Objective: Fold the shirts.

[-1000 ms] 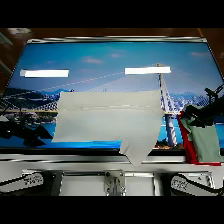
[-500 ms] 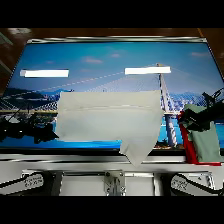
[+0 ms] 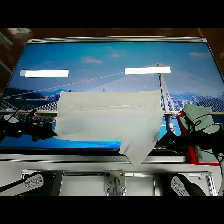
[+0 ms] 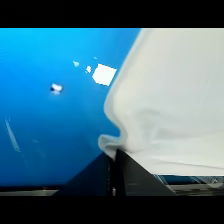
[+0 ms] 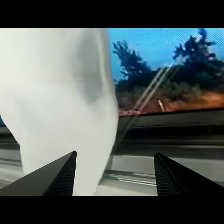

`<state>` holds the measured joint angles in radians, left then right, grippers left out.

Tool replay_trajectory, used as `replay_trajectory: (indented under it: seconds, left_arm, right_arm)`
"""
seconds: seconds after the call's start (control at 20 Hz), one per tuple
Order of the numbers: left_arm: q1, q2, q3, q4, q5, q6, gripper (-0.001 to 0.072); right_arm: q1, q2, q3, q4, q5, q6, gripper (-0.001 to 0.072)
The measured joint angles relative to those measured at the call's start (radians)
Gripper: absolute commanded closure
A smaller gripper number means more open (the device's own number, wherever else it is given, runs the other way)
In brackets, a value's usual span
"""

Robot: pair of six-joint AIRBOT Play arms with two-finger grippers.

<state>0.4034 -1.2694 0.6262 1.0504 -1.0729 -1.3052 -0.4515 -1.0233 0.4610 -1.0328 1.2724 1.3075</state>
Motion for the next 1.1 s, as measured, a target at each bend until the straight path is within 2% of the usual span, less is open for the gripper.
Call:
replay_trajectory:
  seconds: [0.25,0.45,0.5,0.55,0.6,0.65,0.85,0.95,1.1]
  left_arm:
    - [-0.001,0.009,0.000,-0.004,-0.012,0.002,0.0672]
    - [-0.001,0.011,0.000,-0.005,-0.015,0.003,0.0672]
    - [-0.001,0.011,0.000,-0.008,-0.015,0.003,0.0672]
    - [-0.001,0.011,0.000,-0.012,-0.016,0.003,0.0672]
    - [-0.001,0.010,0.001,-0.020,-0.016,0.003,0.0672]
    - [-0.001,0.011,0.002,-0.027,-0.016,0.003,0.0672]
    - [-0.001,0.021,0.040,-0.042,-0.018,0.038,0.0673]
    - [-0.002,0.042,0.098,-0.062,-0.018,0.068,0.0674]
    - [-0.019,0.050,0.226,-0.087,-0.005,0.084,0.0674]
  right_arm:
    - [0.001,0.021,-0.082,0.096,-0.118,-0.027,0.0123]
    - [0.047,-0.046,-0.098,0.134,-0.158,-0.045,0.0123]
    - [0.082,-0.069,-0.098,0.154,-0.167,-0.048,0.0183]
    - [0.126,-0.093,-0.100,0.172,-0.182,-0.050,0.0315]
    - [0.169,-0.117,-0.101,0.179,-0.206,-0.042,0.0508]
    - [0.200,-0.133,-0.100,0.179,-0.230,-0.032,0.0642]
    - [0.266,-0.117,-0.030,0.181,-0.261,-0.035,0.0648]
    - [0.281,-0.065,0.059,0.186,-0.232,-0.039,0.0650]
    - [0.290,-0.045,0.224,0.186,-0.289,0.001,0.0650]
